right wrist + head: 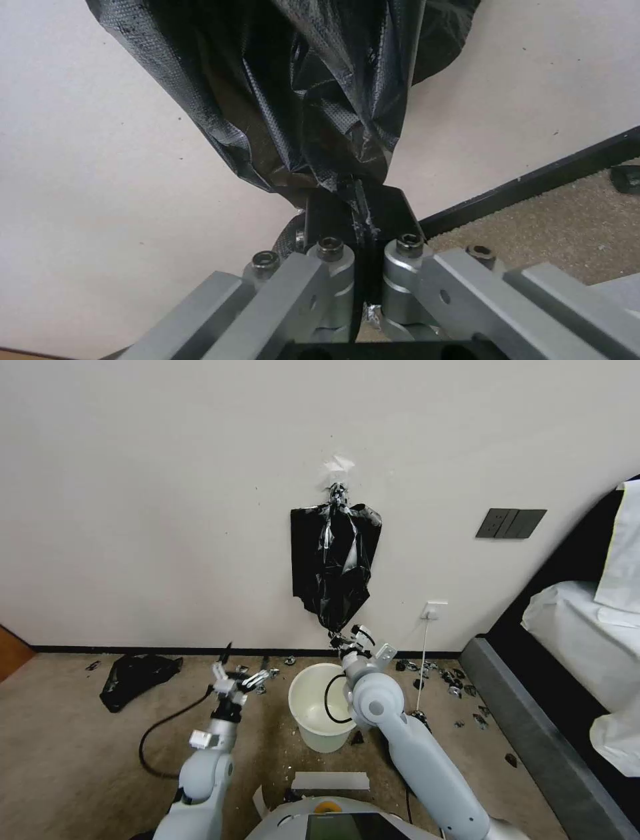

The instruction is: Place a trash bag onto the trash bin.

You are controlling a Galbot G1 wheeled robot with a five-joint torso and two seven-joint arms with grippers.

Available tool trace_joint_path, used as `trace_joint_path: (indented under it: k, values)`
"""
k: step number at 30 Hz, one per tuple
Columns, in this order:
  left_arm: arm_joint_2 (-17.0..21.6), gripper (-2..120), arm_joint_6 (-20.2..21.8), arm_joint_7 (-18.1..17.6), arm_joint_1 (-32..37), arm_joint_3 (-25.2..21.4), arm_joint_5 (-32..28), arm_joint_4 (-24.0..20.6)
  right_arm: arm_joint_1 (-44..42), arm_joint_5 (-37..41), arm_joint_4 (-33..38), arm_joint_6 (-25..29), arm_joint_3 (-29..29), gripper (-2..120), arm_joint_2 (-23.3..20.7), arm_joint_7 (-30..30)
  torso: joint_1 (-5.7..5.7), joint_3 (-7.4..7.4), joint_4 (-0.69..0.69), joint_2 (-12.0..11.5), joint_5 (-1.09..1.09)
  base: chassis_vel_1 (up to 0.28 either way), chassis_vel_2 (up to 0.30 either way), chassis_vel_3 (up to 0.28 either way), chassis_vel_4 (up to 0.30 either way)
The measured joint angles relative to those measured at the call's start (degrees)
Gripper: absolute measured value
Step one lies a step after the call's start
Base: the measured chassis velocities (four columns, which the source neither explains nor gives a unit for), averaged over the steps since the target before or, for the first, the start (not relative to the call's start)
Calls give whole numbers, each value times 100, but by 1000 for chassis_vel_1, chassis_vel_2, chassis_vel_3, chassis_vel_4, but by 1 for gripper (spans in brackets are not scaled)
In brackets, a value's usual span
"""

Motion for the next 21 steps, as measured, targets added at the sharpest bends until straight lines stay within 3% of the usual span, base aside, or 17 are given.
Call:
trace_joint_path:
  k: [6, 10, 11, 16, 18, 21]
  values:
    - [883, 100, 222, -272, -935, 652, -459, 270, 21, -1, -50, 0, -9, 0, 18, 0, 0, 0, 2, 0, 0, 0, 0, 0, 0]
    - [1223, 99, 371, -572, -1673, 1161, -639, 528, 31, 6, -86, 0, -7, 0, 40, -1, 0, 0, 1, 0, 0, 0, 0, 0, 0]
    - [1223, 99, 371, -572, -1673, 1161, -639, 528, 31, 6, -86, 0, -7, 0, 40, -1, 0, 0, 1, 0, 0, 0, 0, 0, 0]
    - [1722, 95, 565, -666, -2830, 2005, -1212, 887, 69, 18, -132, -1, 11, 0, 68, -13, 1, 0, 0, 0, 1, 0, 0, 0, 0]
    - [1924, 90, 639, -765, -3356, 2456, -1547, 982, 69, 20, -139, 0, 48, 0, 71, -25, 1, 0, 1, 0, 1, 0, 0, 0, 0]
    - [2030, 83, 681, -843, -3717, 2828, -1593, 1125, 62, 24, -139, 2, 87, 0, 66, -37, 0, 0, 1, 0, 2, 0, 0, 0, 0]
